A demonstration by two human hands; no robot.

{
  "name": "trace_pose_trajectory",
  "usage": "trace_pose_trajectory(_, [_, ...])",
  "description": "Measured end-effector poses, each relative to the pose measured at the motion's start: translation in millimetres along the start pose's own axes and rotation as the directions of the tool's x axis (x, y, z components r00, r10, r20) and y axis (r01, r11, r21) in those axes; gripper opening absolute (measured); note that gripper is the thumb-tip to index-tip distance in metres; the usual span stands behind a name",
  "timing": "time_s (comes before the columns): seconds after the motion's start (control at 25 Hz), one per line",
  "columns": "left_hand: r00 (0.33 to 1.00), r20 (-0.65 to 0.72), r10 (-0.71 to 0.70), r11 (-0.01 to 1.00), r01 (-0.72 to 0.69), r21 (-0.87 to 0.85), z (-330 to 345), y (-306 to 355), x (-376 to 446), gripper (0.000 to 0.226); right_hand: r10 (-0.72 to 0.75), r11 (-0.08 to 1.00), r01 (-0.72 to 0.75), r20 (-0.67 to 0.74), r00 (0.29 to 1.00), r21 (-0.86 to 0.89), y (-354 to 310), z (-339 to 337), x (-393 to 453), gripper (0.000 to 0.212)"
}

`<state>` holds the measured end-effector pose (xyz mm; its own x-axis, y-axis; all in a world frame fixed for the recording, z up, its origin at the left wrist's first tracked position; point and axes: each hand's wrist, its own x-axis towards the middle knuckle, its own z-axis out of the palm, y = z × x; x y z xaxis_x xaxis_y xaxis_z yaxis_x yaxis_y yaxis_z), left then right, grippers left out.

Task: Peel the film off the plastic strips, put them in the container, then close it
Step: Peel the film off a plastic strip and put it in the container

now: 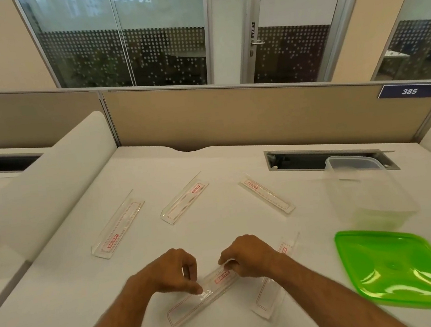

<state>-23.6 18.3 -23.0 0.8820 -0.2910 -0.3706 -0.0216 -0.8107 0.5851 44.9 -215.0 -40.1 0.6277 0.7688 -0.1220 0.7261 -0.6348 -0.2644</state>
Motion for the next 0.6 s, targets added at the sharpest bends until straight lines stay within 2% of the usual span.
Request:
trace_pose_trajectory(0.16, [0.998, -0.054, 0.022, 1.0, -0.023, -0.016, -4, 0, 6, 0.028, 0.05, 0.997, -0.047, -0.052, 0.997, 0.054, 11, -2, -7, 0.027])
trace_pose_trajectory(0.36, [0.975, -0.22, 0.042, 0.999, -0.046, -0.015, -3, 9, 18, 0.015, 0.15, 0.97, -0.134, -0.067, 0.986, 0.202, 31, -21, -16, 0.025])
trace_pose_trajectory(0.52, [0.964, -0.264, 0.013, 0.981, -0.064, -0.182, -4, 19, 31, 0.012, 0.268, 0.876, -0.214, -0.068, 0.961, 0.433, 45, -37, -20, 0.03])
trace_pose_trajectory(0.6, [0.966, -0.257, -0.007, 0.96, -0.065, -0.271, -6, 23, 37, 0.014, 0.296, 0.815, -0.218, -0.063, 0.953, 0.536, 50, -44, -25, 0.04])
